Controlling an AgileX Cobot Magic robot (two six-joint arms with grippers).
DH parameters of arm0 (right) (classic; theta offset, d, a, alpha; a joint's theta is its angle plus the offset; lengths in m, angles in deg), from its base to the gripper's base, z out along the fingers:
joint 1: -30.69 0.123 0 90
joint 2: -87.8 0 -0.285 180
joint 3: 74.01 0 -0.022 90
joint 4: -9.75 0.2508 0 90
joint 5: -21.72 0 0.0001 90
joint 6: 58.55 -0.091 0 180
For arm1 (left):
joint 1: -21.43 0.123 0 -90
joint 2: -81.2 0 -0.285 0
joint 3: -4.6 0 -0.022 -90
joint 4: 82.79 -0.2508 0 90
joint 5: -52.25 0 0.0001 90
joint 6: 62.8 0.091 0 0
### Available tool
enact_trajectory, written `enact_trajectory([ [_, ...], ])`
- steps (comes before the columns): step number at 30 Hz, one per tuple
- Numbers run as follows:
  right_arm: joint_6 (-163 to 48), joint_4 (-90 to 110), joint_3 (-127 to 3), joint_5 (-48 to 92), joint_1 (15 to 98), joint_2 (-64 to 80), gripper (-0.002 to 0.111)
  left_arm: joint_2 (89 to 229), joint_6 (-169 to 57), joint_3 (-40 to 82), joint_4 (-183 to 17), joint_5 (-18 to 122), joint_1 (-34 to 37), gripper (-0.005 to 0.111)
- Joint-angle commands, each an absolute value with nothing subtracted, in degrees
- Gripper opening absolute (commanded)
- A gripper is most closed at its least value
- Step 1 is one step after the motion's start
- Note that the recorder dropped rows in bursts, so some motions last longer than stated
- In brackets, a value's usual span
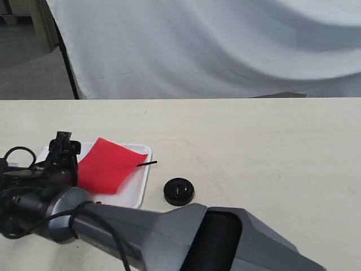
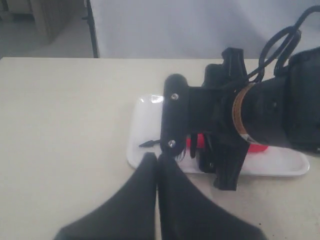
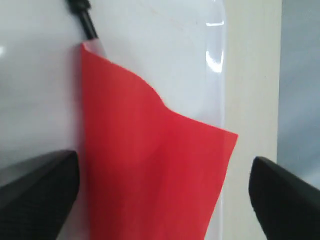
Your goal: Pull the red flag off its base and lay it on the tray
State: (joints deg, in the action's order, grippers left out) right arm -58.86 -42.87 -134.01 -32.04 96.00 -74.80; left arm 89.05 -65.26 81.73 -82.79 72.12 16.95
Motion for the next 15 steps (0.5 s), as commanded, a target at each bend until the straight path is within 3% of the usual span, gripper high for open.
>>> enact_trajectory([
  [1,-58.55,-42.62,-137.07,-37.98,97.43,-74.76,0.078,88.99,-65.18,81.82,-82.79,71.92,16.55,0.0],
  [4,-58.55,-42.48,-139.37,-41.91,97.03,-74.21,0.066,88.99,-65.18,81.82,-82.79,71.92,16.55,0.0],
  [6,-58.55,-40.91,-139.37,-42.88,95.83,-72.65,0.047,88.99,-65.18,81.82,-82.79,71.92,16.55,0.0],
  [7,-57.61,-40.44,-139.37,-44.33,95.0,-71.63,0.02,88.99,-65.18,81.82,-82.79,71.92,16.55,0.0],
  [8,-57.21,-39.79,-139.37,-45.02,94.52,-71.09,0.001,88.99,-65.18,81.82,-82.79,71.92,16.55,0.0],
  [15,-56.19,-20.98,-139.37,-48.25,86.31,-64.74,-0.001,88.99,-65.18,81.82,-82.79,71.92,16.55,0.0],
])
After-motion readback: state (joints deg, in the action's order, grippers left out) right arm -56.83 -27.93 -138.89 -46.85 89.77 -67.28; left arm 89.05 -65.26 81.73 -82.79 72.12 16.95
